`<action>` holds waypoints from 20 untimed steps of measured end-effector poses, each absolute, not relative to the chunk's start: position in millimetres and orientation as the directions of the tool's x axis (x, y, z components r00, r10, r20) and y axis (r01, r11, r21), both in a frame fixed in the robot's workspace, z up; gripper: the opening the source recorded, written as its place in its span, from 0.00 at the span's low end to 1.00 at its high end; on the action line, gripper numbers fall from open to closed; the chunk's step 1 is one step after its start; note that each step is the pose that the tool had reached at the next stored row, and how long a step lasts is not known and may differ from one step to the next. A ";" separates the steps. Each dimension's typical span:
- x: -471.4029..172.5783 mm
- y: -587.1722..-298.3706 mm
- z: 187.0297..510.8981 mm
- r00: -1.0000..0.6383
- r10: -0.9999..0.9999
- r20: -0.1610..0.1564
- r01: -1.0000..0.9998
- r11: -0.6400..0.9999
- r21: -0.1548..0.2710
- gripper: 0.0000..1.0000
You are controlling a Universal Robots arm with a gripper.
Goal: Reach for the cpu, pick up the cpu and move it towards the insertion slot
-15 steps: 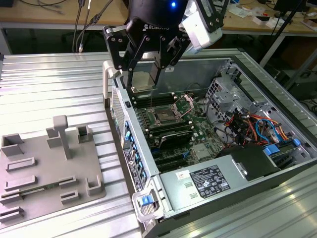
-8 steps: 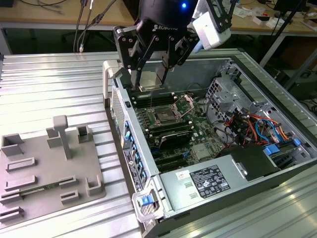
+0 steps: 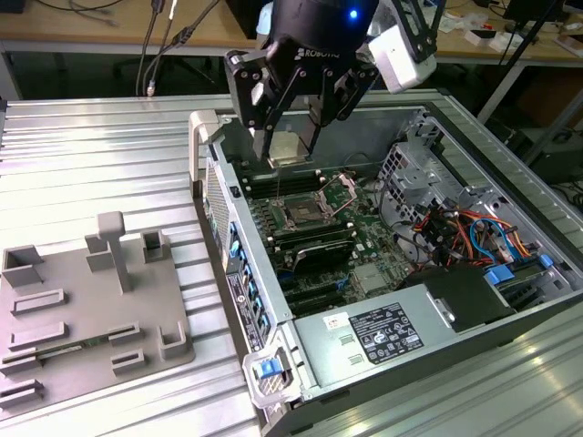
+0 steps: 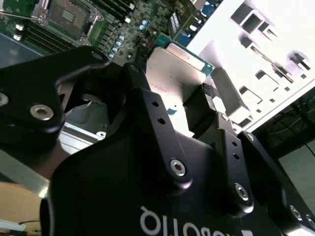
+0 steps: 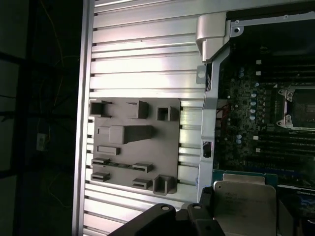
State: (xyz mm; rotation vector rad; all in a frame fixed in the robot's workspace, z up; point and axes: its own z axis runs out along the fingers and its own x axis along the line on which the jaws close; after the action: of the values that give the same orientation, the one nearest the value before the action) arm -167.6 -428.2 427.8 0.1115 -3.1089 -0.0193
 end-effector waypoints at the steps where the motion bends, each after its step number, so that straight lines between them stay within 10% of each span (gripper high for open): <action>1: -163.7 -427.4 427.4 -0.997 -0.072 0.030 -0.071 0.997 0.014 0.55; 20: -109.5 -413.8 417.9 -0.997 -0.069 0.028 -0.069 0.998 0.011 0.55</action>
State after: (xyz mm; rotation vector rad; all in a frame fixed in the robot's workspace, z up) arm -109.5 -413.8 417.9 0.1073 -3.1111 -0.0158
